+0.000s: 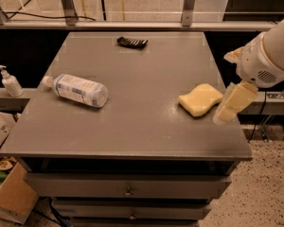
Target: Move sponge near rxbar chocolate
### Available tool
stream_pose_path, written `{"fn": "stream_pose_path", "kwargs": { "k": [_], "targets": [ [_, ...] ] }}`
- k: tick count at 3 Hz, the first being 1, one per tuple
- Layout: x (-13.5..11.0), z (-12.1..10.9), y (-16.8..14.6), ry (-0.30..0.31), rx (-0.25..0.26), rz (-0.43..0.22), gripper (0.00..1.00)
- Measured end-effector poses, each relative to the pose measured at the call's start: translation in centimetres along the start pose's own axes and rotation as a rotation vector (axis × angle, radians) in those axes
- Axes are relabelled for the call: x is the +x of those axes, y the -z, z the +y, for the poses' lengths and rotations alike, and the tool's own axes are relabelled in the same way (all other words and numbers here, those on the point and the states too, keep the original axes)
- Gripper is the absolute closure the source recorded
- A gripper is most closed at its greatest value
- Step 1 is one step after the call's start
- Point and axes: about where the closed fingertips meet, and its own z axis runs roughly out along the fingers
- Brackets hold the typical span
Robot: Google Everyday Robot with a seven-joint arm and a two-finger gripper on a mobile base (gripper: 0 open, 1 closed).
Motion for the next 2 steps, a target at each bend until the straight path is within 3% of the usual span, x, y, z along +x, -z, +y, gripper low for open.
{"fn": "stream_pose_path", "kwargs": {
  "k": [2],
  "targets": [
    [-0.3,-2.5,-5.2,-0.037,-0.007,-0.028,0.0]
  ]
}}
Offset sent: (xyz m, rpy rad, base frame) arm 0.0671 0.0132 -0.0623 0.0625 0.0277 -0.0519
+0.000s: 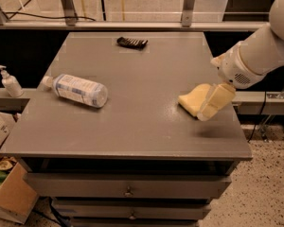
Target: Move sponge near rxbar chocolate
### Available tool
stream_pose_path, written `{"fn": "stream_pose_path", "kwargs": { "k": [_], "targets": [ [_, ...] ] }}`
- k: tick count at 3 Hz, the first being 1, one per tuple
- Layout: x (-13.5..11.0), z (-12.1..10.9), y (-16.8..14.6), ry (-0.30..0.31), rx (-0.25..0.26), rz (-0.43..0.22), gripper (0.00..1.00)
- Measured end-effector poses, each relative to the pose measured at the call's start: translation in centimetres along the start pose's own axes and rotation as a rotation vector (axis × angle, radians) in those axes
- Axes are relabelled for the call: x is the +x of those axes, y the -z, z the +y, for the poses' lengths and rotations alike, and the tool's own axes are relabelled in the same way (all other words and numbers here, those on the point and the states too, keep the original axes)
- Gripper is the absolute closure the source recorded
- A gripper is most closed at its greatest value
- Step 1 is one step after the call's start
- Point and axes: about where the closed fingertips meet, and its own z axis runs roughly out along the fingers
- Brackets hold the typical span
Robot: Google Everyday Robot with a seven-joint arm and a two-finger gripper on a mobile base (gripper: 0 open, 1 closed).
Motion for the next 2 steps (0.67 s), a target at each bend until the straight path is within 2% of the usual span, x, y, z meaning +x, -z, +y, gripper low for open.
{"fn": "stream_pose_path", "kwargs": {
  "k": [1,2],
  "targets": [
    [0.3,-0.7,-2.2,-0.026,-0.013,0.003,0.0],
    [0.4,-1.1,-3.6,-0.044,-0.024,0.005,0.17]
  ]
}}
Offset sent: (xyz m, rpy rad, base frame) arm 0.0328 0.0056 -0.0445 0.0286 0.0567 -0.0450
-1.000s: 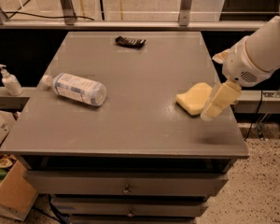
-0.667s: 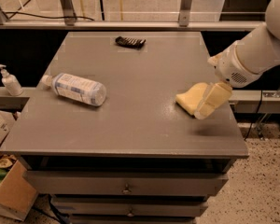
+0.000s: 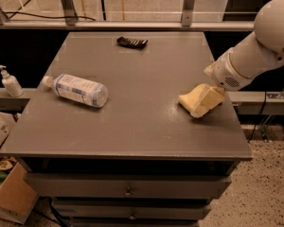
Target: Move sponge near rxbar chocolate
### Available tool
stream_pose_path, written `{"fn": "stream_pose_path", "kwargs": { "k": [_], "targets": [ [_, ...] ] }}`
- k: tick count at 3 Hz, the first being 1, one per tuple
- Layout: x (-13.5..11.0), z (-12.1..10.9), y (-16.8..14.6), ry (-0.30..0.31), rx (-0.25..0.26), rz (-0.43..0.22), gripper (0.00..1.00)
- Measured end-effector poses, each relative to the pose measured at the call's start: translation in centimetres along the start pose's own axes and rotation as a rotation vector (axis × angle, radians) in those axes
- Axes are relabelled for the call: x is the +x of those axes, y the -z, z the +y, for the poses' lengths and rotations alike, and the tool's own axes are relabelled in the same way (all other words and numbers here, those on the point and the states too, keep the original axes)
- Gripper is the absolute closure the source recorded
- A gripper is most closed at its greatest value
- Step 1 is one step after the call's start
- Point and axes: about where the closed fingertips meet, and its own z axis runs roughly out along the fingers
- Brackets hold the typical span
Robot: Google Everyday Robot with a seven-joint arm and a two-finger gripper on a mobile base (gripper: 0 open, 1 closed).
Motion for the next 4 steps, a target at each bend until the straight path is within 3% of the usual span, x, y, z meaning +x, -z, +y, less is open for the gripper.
{"fn": "stream_pose_path", "kwargs": {
  "k": [3,4],
  "targets": [
    [-0.4,-0.7,-0.2,-0.018,-0.013,-0.008,0.87],
    [-2.1,-1.6,0.8,0.005,-0.002,-0.032,1.0]
  ]
}}
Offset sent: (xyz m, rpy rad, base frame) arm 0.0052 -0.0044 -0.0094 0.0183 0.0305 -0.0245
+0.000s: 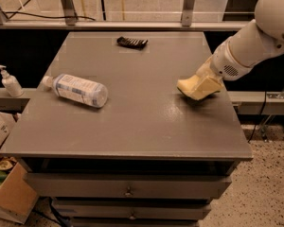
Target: Move sponge near rxbar chocolate
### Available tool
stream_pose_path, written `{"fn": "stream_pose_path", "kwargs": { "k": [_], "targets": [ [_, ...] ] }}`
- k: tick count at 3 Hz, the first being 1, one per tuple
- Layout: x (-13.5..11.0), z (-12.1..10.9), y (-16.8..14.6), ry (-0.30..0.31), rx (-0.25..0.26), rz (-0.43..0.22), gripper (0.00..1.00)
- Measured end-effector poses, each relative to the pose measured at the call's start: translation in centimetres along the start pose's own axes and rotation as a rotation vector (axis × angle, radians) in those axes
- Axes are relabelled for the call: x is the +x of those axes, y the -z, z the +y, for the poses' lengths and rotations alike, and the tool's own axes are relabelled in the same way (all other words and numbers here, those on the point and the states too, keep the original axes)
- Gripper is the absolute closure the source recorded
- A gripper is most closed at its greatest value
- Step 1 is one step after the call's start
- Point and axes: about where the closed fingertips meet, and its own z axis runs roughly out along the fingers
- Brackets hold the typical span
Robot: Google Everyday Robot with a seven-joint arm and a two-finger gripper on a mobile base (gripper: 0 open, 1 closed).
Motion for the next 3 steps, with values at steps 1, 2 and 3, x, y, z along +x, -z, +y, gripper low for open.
{"fn": "stream_pose_path", "kwargs": {
  "k": [1,2,3],
  "targets": [
    [-2.66,-1.48,0.98,0.065,0.022,-0.052,1.0],
    [-2.66,-1.48,0.98,0.065,0.022,-0.052,1.0],
    [-2.54,-1.34,1.15,0.071,0.035,-0.059,1.0]
  ]
}}
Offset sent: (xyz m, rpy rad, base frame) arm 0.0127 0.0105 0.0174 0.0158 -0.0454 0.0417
